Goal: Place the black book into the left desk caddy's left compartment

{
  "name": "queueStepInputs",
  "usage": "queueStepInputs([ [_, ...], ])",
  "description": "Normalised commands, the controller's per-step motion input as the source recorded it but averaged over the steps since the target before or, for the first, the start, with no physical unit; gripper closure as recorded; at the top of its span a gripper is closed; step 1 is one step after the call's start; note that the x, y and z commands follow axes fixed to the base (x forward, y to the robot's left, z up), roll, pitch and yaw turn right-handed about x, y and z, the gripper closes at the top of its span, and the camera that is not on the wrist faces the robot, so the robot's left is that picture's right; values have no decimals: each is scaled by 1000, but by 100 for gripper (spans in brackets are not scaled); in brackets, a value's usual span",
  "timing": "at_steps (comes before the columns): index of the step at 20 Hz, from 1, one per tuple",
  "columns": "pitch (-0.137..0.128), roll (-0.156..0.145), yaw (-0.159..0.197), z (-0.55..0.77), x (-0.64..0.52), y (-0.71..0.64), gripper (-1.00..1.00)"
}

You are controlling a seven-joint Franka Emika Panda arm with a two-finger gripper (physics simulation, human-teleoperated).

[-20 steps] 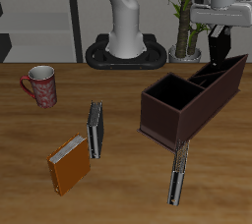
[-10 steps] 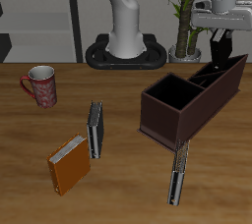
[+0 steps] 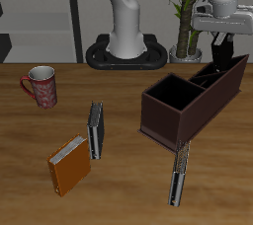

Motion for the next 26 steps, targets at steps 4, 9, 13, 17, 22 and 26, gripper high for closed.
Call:
queueStepInputs([
  [4,-19,16,11,-5,-8,14,100],
  [9,-34,3,19,55,25,-1,100],
  [13,-29,10,5,50,32,24,100],
  [17,-29,18,11,80,58,40,100],
  [22,-31,-9,14,50,81,-24,100],
  [26,69,-14,8,-307,228,-26,100],
])
